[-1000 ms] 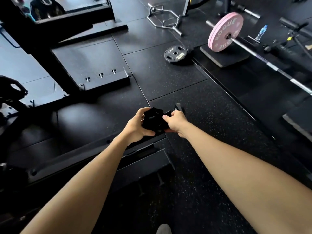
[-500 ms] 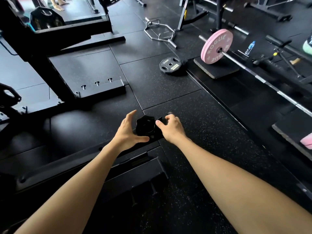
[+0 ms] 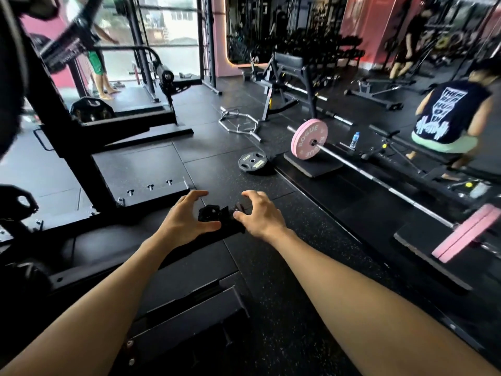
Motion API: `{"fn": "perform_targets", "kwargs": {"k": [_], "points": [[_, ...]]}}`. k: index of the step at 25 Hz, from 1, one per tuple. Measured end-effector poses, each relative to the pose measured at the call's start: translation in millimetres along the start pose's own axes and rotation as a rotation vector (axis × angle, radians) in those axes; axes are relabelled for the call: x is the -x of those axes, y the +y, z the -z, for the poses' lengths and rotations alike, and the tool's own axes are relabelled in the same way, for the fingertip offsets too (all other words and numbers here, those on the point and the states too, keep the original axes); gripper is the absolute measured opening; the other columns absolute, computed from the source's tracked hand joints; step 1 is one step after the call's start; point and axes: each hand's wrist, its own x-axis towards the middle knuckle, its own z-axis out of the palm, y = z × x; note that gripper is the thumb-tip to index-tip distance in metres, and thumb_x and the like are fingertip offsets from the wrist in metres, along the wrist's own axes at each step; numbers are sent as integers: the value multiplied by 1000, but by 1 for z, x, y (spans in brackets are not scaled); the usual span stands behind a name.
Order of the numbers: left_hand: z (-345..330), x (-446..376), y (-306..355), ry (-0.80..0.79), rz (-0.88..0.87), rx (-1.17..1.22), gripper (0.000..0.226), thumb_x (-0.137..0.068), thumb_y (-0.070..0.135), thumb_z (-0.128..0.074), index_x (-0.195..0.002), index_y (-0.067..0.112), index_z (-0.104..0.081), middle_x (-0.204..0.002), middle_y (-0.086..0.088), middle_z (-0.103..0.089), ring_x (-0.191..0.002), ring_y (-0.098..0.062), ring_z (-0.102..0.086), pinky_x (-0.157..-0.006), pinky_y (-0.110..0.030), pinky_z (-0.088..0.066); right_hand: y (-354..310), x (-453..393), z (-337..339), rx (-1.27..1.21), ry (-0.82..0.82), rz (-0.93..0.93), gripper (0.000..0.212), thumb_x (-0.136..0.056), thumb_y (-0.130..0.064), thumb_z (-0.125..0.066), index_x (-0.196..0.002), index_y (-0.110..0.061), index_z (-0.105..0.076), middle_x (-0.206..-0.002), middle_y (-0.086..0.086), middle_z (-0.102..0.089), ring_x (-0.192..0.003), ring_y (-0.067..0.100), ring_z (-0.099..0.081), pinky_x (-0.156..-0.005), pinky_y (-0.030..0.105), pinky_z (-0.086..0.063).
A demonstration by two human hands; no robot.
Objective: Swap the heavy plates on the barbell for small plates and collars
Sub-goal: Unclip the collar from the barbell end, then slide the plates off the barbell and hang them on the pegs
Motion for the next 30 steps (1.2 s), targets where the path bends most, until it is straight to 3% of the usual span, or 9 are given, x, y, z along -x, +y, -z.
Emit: {"fn": "perform_targets", "kwargs": {"k": [5,8,11,14,16,19,22,30], "points": [[31,105,81,102,-61,62,81,-60,37,-89,-131,29,-50,-133,-7,-52,-123,-21,-47,-100,-31,-39,-21,116,63,-7,73,98,61,-88,-40,-60,-142,-21,-39,-147,3,-39,-128,25,-47,-102,45,-42],[48,157,127,155,-121,55,86,-55,54,-85,-131,32,-50,-137,-4,-51,-126,-19,-47,-102,-34,-40,-35,174,94,-23,95,142,63,-85,-42,-61,-141,-24,-40,-146,1,-41,-129,23,-46,-103,46,-41],[66,203,168,174,-162,37,78,-68,35,-86,-135,31,-48,-140,-2,-48,-129,-20,-44,-101,-33,-38,-49,226,124,-37,141,195,64,-83,-42,-63,-140,-24,-40,-144,2,-43,-128,24,-49,-103,45,-43],[88,242,194,169,-190,44,77,-70,33,-86,-136,31,-46,-142,1,-46,-131,-18,-42,-101,-31,-37,-69,264,148,-21,153,227,65,-87,-41,-62,-144,-26,-36,-145,3,-41,-129,25,-46,-105,46,-40],[109,265,201,190,-192,66,77,-69,34,-86,-136,30,-47,-139,5,-48,-129,-14,-43,-99,-28,-38,-87,282,156,-7,162,245,66,-87,-43,-62,-145,-29,-34,-148,1,-39,-132,24,-42,-108,46,-37],[147,307,205,248,-210,77,75,-69,31,-86,-135,27,-49,-133,9,-50,-119,-6,-46,-84,-15,-43,-128,312,154,2,158,289,67,-87,-46,-61,-145,-31,-32,-150,0,-37,-135,25,-39,-109,47,-35],[185,353,200,307,-212,67,73,-69,24,-86,-133,23,-51,-124,11,-53,-115,-5,-47,-94,-19,-36,-172,343,143,-29,149,330,67,-86,-46,-61,-145,-32,-32,-150,-1,-37,-136,24,-39,-111,46,-33],[273,470,163,399,-134,16,78,-65,27,-88,-133,25,-50,-115,12,-53,-106,-7,-53,-89,-18,-38,-273,427,105,-98,134,436,68,-83,-45,-65,-142,-34,-34,-145,0,-42,-129,26,-47,-103,43,-40]]}}
